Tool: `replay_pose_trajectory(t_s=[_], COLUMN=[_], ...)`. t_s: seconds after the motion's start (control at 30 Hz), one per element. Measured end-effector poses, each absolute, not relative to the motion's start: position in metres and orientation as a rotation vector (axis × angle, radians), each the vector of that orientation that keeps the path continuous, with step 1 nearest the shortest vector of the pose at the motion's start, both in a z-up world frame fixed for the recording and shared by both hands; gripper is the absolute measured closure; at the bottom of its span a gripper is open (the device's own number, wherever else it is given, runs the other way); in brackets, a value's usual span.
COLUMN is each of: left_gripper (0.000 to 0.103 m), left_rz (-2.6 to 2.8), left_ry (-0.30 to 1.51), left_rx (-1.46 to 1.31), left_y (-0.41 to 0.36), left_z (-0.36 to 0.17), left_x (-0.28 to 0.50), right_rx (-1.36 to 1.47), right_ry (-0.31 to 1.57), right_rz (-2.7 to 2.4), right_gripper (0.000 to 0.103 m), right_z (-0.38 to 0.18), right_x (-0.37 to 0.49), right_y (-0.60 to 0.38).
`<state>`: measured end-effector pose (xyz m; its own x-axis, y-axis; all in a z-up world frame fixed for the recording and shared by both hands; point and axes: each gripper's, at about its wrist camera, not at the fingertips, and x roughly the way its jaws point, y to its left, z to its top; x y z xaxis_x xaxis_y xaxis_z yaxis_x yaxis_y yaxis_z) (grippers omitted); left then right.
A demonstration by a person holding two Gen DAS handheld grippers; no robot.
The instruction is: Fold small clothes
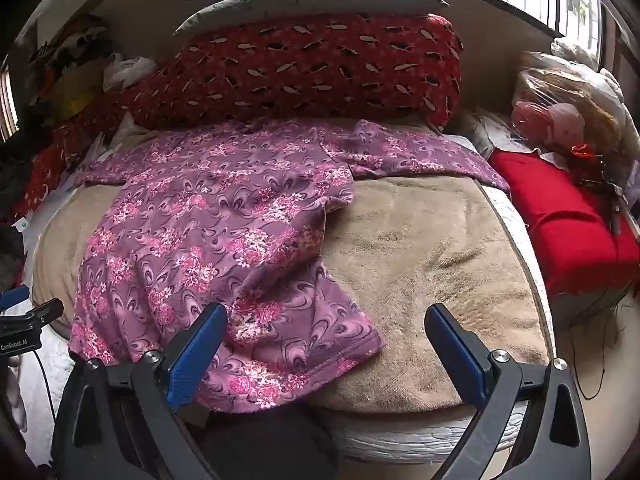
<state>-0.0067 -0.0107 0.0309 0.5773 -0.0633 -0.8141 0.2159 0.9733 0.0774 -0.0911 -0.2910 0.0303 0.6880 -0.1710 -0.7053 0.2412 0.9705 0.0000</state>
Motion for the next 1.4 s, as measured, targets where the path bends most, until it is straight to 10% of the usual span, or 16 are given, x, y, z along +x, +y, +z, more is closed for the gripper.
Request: replay_pose_trajectory(t_s=[1.4], left_gripper=[0.000], left_rz=[-0.187], left_ry=[0.920], left_rx=[0.189], left_y=[-0.033], left_z=[0.034], left_x=[-0.004], right_rx=[0.108], right_ry=[0.762], right_rz=[-0.222], right_gripper=[0.004], right_z=[0.031], right_x=[-0.087], right_y=[-0.294])
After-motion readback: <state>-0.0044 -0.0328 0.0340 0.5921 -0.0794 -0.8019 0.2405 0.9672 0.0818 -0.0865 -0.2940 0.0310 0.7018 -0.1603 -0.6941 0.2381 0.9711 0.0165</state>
